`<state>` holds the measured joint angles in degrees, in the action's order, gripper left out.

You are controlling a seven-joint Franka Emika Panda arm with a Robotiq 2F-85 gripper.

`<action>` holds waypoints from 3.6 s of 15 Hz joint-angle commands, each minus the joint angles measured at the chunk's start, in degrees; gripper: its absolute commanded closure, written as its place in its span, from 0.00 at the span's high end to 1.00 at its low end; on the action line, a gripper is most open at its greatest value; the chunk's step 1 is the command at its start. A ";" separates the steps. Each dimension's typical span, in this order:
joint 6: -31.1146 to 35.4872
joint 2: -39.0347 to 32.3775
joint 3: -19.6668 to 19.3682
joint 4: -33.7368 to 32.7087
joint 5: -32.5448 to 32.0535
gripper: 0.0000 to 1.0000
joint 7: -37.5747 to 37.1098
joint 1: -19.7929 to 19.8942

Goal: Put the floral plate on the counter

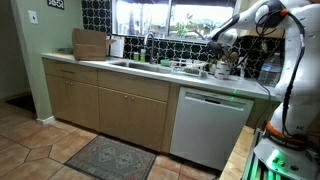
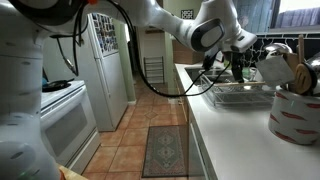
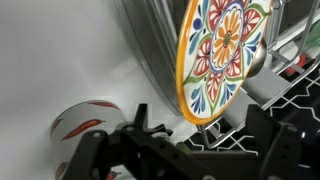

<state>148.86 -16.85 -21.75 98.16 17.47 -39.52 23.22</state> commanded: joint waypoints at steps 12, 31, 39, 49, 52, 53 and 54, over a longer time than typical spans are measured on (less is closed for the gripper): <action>0.54 -8.61 -1.59 -5.98 -2.75 0.44 -6.74 -1.06; -0.97 -2.61 -3.70 -4.44 -13.02 0.04 -10.45 -5.50; -3.63 2.08 -4.77 -3.80 -16.58 0.04 -12.06 -7.44; -8.84 1.52 -2.28 -4.54 -14.61 0.38 -9.34 -4.33; -7.21 0.45 -1.42 -4.48 -11.42 0.50 -6.91 -2.58; -7.00 0.25 -1.09 -4.30 -10.02 0.59 -5.77 -1.97; -7.04 0.05 -0.77 -4.11 -8.65 0.66 -4.34 -1.38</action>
<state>140.44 -16.37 -24.20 93.02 4.78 -47.83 19.37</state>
